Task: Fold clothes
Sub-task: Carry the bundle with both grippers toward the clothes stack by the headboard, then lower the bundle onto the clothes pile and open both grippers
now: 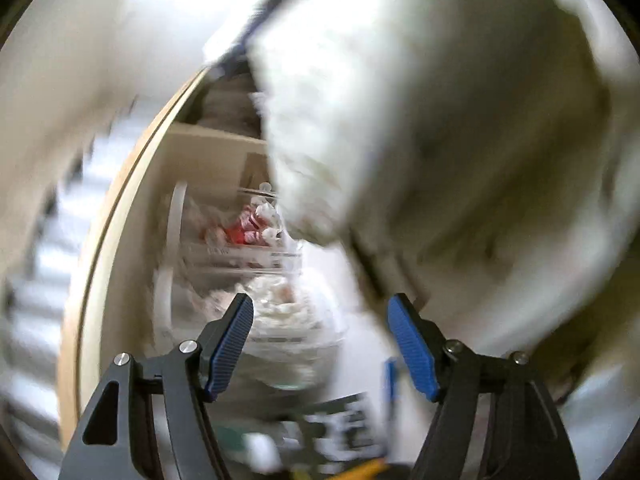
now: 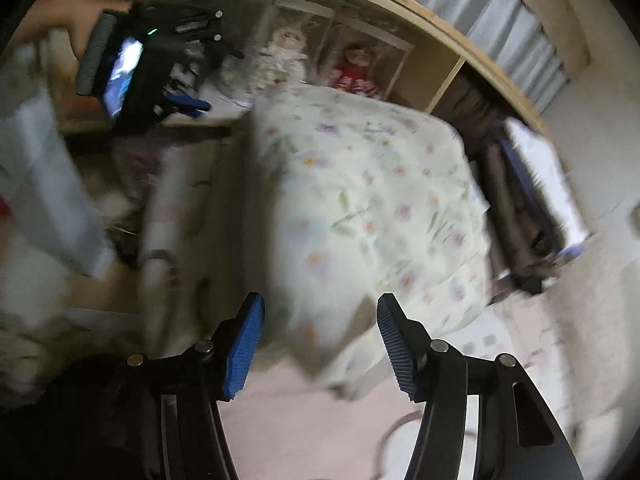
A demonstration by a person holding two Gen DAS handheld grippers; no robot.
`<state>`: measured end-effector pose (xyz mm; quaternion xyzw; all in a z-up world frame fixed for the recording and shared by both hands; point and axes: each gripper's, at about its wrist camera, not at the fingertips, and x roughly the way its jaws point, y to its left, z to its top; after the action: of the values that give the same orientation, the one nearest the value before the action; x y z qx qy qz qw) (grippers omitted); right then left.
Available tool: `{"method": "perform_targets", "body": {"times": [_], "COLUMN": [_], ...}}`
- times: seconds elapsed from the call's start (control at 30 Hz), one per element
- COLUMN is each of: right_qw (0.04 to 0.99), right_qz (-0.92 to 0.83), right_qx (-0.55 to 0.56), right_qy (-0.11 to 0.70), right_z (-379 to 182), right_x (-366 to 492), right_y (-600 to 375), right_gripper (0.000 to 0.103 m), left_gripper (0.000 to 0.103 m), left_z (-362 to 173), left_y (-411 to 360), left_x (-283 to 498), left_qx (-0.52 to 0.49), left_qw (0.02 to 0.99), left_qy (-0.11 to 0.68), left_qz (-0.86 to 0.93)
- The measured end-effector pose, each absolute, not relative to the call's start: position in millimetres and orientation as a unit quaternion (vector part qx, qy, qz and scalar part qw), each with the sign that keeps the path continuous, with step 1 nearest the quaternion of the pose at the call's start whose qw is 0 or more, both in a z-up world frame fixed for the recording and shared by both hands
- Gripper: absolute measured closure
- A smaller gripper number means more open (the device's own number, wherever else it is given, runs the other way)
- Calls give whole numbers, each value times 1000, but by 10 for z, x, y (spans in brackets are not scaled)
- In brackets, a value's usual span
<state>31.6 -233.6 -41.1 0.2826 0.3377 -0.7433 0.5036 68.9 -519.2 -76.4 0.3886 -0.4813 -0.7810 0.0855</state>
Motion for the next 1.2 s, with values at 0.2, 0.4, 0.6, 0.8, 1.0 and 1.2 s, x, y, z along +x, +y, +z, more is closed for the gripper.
{"method": "perform_targets", "body": {"times": [0.2, 0.4, 0.6, 0.8, 1.0, 1.2], "right_qw": [511, 527, 516, 517, 518, 520], "right_qz": [-783, -786, -769, -770, -781, -779], "right_qx": [333, 304, 330, 344, 329, 344], "right_qy": [119, 111, 185, 144, 112, 69], "right_z": [-153, -200, -775, -807, -649, -623], "right_x": [-221, -200, -63, -140, -47, 73], "right_y": [-1944, -2116, -2384, -2365, -2150, -1712], "right_gripper": [44, 45, 45, 45, 45, 45], "left_gripper": [32, 32, 35, 35, 35, 35], "left_z": [-99, -351, -331, -123, -214, -497], "left_y": [-4558, -4019, -4015, -3905, -3981, -4197], "left_x": [428, 89, -86, -706, -1357, -1725], "left_qx": [368, 398, 444, 452, 486, 524], "left_qw": [47, 0, -26, -8, 64, 119], "left_qy": [-195, -92, 22, 53, 65, 86], "left_qz": [-908, -913, -896, -890, -869, -839]}}
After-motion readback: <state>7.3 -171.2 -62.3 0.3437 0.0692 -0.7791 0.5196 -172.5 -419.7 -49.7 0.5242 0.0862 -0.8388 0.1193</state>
